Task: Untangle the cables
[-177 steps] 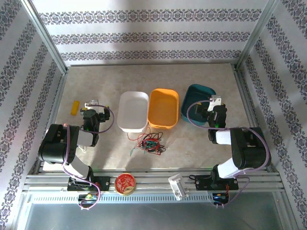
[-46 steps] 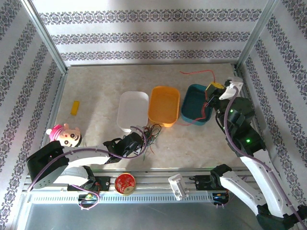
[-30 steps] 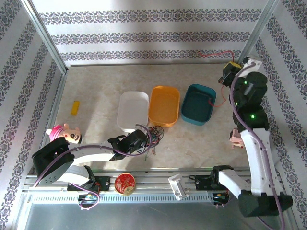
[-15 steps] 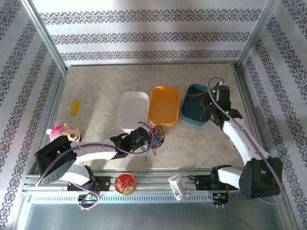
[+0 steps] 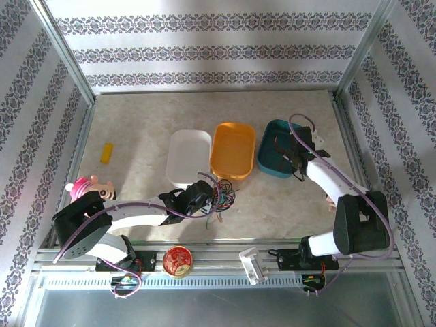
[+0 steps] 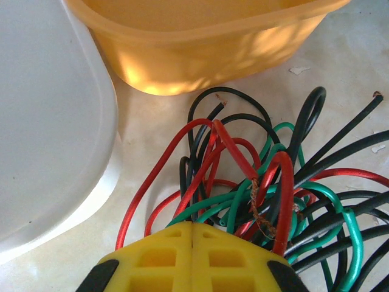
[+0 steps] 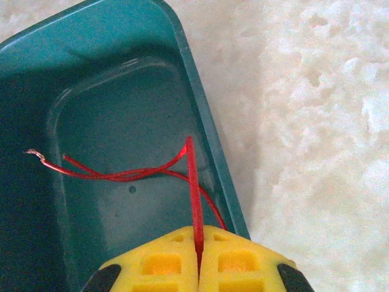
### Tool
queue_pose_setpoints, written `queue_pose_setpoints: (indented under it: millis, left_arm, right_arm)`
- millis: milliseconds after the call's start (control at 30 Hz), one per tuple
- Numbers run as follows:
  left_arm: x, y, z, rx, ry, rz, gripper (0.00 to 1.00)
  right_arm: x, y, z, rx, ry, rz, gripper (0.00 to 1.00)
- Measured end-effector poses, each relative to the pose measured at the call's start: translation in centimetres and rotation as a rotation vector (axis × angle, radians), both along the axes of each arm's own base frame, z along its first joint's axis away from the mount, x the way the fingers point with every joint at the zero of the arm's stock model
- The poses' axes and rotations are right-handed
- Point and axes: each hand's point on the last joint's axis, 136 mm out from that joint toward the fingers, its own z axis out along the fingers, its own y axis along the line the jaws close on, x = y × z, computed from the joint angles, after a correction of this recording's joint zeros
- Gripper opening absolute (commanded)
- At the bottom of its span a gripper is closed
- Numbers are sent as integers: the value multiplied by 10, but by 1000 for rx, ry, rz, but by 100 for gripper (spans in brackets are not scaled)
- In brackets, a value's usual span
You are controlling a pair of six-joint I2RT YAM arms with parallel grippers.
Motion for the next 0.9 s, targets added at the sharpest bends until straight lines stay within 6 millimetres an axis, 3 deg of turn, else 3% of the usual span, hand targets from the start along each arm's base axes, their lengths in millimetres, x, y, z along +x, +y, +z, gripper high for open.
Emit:
queue_pose_setpoints:
  millis: [33,67,167,367,600,700,800,900]
  left_arm:
    - [0,0,0,0,0,0,0]
    - [0,0,0,0,0,0,0]
    - [0,0,0,1,-2,2,0]
    - [1,1,0,4,-6,6,0]
    - [3,3,1,10,-16,19,0]
    - [4,2,3,7,-18,19,0]
    - [5,0,5,1,-21,19,0]
    - [5,0,6,1,-22,19,0]
  right_arm:
    - [5,1,0,1,2,5,31]
    - [9,3,0,4,4,16,37]
    - [22,12,4,16,7,83,45]
    - [23,20,26,-24,-26,175,49]
    - [5,21,82,-109,-138,224,49]
    - [-7,60,97,-78,-190,390,48]
    - [-33,128,94,19,-196,673,48]
    - [-77,196,76,133,-134,968,47]
